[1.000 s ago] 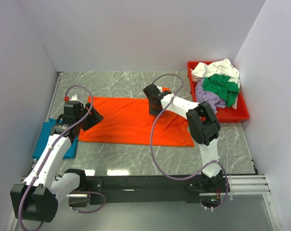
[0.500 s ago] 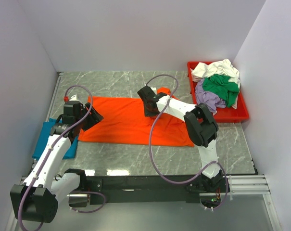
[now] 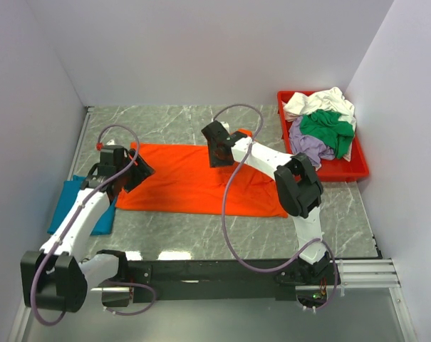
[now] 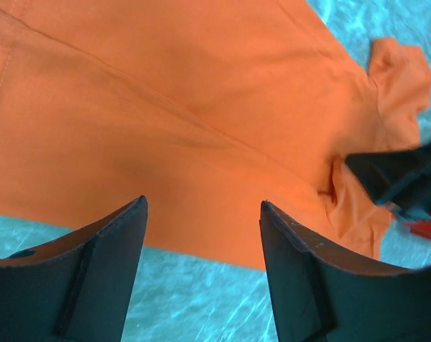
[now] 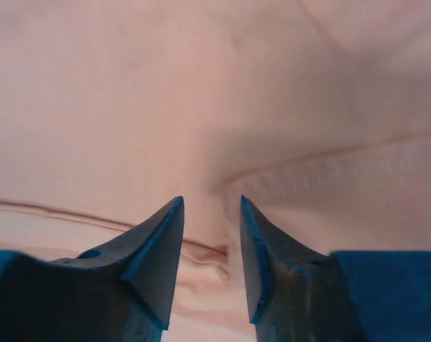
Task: Fold and stack the t-shirts
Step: Fold the tshirt
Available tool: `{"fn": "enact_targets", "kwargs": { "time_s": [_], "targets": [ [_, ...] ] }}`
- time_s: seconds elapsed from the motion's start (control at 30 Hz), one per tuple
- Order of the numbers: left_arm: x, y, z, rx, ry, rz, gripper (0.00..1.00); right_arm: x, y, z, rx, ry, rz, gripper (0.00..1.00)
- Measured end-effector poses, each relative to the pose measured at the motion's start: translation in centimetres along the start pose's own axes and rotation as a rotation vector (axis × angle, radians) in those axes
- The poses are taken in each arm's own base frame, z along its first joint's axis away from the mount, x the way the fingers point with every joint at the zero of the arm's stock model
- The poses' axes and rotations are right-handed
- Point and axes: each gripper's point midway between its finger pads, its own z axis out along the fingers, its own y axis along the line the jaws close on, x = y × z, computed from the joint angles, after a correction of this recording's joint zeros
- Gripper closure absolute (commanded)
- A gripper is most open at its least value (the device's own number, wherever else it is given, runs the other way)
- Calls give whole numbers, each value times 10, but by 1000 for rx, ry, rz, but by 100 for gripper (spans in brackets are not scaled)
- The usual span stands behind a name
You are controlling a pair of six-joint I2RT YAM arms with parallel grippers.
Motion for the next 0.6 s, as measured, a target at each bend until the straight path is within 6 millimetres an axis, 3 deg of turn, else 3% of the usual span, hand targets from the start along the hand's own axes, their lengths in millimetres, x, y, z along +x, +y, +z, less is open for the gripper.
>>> {"fn": "enact_targets", "kwargs": {
  "time_s": [0.1, 0.2, 0.33, 0.43, 0.5, 0.6],
  "targets": [
    [-7, -3, 14, -26, 2, -43, 31, -25, 9, -10, -37, -51, 21, 51],
    [-21, -8, 32, -56, 7, -86, 33, -41, 6, -19, -50, -82, 51, 50],
    [-51, -17, 60, -102, -16, -107, 34, -53, -14, -29, -63, -95, 128, 50],
    [-76, -18, 82, -128, -56, -133, 44, -58, -39, -33, -72, -113, 213, 50],
    [-90, -10, 96, -126, -82, -186, 45, -60, -57, -33, -75, -126, 271, 51],
    [-111, 28, 116, -220, -124, -280, 47, -60, -78, -30, -79, -134, 343, 51]
  ]
}}
